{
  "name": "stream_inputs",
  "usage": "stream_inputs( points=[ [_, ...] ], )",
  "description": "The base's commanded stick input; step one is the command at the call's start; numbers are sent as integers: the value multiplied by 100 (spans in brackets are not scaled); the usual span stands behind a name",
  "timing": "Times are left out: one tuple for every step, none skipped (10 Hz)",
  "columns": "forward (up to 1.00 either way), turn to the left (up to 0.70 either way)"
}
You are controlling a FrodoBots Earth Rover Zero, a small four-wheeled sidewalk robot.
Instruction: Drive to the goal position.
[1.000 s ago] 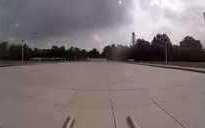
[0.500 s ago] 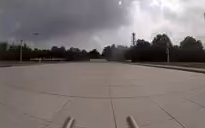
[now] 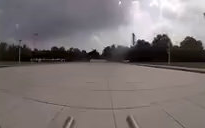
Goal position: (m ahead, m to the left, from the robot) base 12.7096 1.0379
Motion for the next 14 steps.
stream_inputs(
  points=[
    [70, 0],
    [70, 0],
    [70, 0],
    [70, 0],
    [70, 0],
    [70, 0],
    [70, 0],
    [70, 0],
    [70, 0],
    [70, 0],
    [70, 0],
    [70, 0],
    [70, 0],
    [70, 0]
  ],
)
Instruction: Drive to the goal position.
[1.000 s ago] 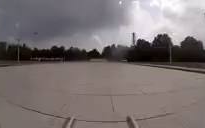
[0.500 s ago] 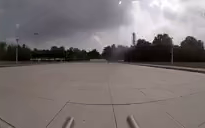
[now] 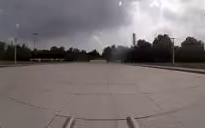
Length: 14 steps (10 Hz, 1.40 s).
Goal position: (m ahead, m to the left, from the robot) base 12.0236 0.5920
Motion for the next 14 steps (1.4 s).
stream_inputs(
  points=[
    [70, 0],
    [70, 0],
    [70, 0],
    [70, 0],
    [70, 0],
    [70, 0],
    [70, 0],
    [70, 0],
    [70, 0],
    [70, 0],
    [70, 0],
    [70, 0],
    [70, 0],
    [70, 0]
  ],
)
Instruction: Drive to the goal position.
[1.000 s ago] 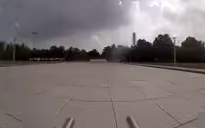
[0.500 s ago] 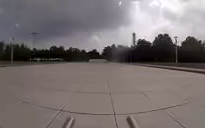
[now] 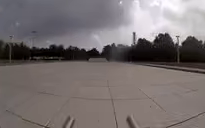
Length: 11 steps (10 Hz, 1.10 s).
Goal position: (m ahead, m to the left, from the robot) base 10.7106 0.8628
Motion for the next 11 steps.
stream_inputs(
  points=[
    [70, 0],
    [70, 0],
    [70, 0],
    [70, 0],
    [70, 0],
    [70, 0],
    [70, 0],
    [70, 0],
    [70, 0],
    [70, 0],
    [70, 0]
  ],
)
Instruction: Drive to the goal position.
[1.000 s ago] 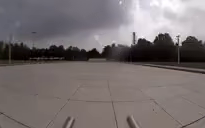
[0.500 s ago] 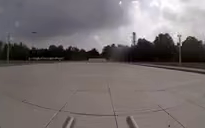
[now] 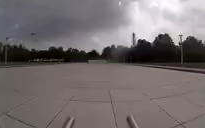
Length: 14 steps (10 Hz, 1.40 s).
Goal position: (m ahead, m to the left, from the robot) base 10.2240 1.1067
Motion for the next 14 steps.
stream_inputs(
  points=[
    [70, 0],
    [70, 0],
    [70, 0],
    [70, 0],
    [70, 0],
    [70, 0],
    [70, 0],
    [70, 0],
    [70, 0],
    [70, 0],
    [70, 0],
    [70, 0],
    [70, 0],
    [70, 0]
  ],
)
